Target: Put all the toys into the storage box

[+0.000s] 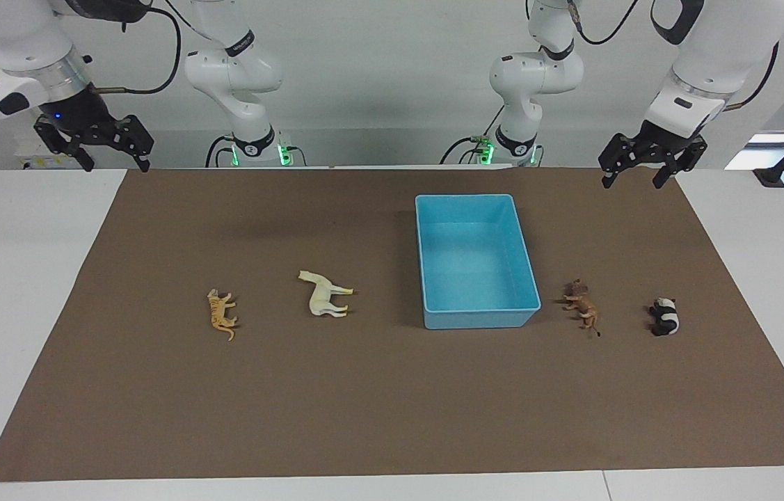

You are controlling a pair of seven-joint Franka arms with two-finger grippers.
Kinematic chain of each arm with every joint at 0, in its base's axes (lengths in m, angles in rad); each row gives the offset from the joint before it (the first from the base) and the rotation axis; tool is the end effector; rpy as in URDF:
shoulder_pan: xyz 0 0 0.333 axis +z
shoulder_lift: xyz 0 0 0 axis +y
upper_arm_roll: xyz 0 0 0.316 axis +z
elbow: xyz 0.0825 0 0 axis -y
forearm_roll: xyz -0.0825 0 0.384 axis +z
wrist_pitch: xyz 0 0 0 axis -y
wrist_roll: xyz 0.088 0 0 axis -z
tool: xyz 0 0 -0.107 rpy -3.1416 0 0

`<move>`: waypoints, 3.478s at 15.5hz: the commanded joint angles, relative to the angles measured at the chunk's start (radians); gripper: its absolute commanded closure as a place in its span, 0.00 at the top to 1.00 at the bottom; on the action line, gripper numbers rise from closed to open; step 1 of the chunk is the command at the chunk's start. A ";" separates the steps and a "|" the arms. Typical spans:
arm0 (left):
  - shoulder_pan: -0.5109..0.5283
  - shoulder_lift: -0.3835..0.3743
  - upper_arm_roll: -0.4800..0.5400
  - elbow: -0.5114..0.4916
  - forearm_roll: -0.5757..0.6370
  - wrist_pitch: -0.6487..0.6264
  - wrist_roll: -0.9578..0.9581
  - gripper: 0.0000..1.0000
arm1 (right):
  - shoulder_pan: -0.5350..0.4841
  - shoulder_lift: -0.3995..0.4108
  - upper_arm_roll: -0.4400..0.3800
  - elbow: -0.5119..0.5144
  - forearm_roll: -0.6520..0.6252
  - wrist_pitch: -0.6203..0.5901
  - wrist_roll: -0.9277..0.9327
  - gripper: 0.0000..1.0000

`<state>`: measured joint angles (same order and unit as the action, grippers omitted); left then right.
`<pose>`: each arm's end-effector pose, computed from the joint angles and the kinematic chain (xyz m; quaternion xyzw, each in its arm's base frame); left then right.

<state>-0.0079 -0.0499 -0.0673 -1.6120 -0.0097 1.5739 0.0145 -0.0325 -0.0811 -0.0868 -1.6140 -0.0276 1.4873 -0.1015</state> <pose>0.5375 -0.0425 0.6325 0.9990 -0.0448 0.0057 0.0034 0.5160 -0.0671 0.6406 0.9996 -0.0095 -0.0239 0.0077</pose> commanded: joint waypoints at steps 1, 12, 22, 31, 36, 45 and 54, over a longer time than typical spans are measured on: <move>0.008 -0.027 -0.002 -0.028 -0.001 -0.003 0.005 1.00 | 0.000 -0.025 0.015 -0.023 -0.006 -0.012 0.019 1.00; 0.008 -0.028 -0.002 -0.028 -0.001 -0.003 0.005 1.00 | 0.003 -0.025 0.013 -0.023 -0.006 -0.018 0.016 1.00; 0.008 -0.028 -0.002 -0.028 -0.001 -0.003 0.005 1.00 | -0.009 -0.028 0.012 -0.021 -0.006 -0.108 0.016 1.00; 0.008 -0.027 -0.002 -0.028 -0.003 -0.003 0.005 1.00 | 0.005 -0.026 0.013 -0.188 -0.006 0.143 0.054 1.00; 0.008 -0.028 -0.002 -0.028 -0.001 -0.003 0.005 1.00 | 0.062 0.036 0.013 -0.314 -0.002 0.297 0.109 1.00; 0.008 -0.027 -0.002 -0.028 -0.003 -0.003 0.005 1.00 | 0.085 0.155 0.015 -0.389 0.052 0.586 0.079 1.00; 0.008 -0.027 -0.002 -0.028 -0.001 -0.003 0.005 1.00 | 0.100 0.276 0.015 -0.411 0.051 0.765 -0.052 1.00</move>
<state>-0.0079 -0.0500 -0.0673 -1.6121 -0.0097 1.5739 0.0145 0.0645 0.1796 -0.0740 -2.0106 0.0103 2.2199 -0.1185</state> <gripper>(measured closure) 0.000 0.000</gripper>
